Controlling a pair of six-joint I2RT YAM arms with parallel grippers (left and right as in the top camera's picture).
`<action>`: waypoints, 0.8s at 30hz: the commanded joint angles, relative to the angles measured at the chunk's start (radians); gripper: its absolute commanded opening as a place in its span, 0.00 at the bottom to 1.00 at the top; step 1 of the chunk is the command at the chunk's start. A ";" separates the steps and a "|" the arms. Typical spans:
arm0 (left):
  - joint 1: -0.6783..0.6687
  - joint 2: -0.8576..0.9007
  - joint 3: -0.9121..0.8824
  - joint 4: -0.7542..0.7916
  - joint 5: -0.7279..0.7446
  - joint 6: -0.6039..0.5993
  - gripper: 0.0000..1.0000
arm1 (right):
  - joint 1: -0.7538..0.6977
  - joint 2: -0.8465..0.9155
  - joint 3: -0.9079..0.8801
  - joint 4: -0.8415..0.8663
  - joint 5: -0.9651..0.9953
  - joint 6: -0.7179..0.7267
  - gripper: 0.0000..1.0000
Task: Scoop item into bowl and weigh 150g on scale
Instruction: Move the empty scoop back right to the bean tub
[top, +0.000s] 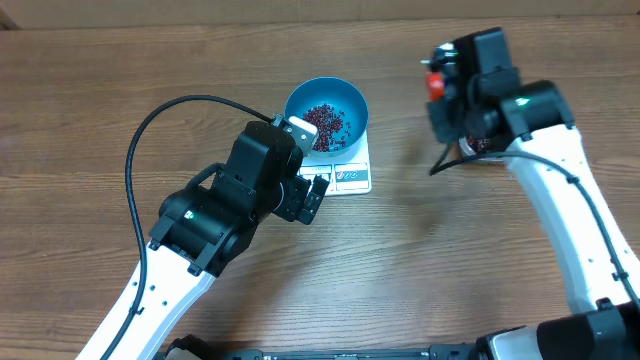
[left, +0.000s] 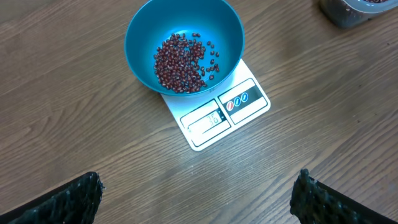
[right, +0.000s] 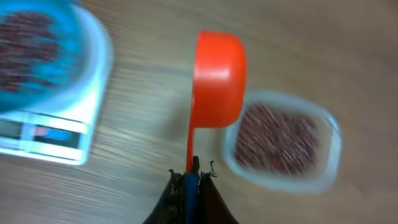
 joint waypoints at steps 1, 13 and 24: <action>0.006 0.003 0.016 0.002 0.012 0.019 1.00 | -0.085 -0.010 0.020 -0.029 0.061 0.042 0.04; 0.006 0.003 0.016 0.002 0.012 0.019 1.00 | -0.220 0.064 0.018 -0.085 0.151 0.038 0.04; 0.006 0.003 0.016 0.002 0.012 0.019 1.00 | -0.220 0.212 0.018 -0.091 0.260 0.037 0.04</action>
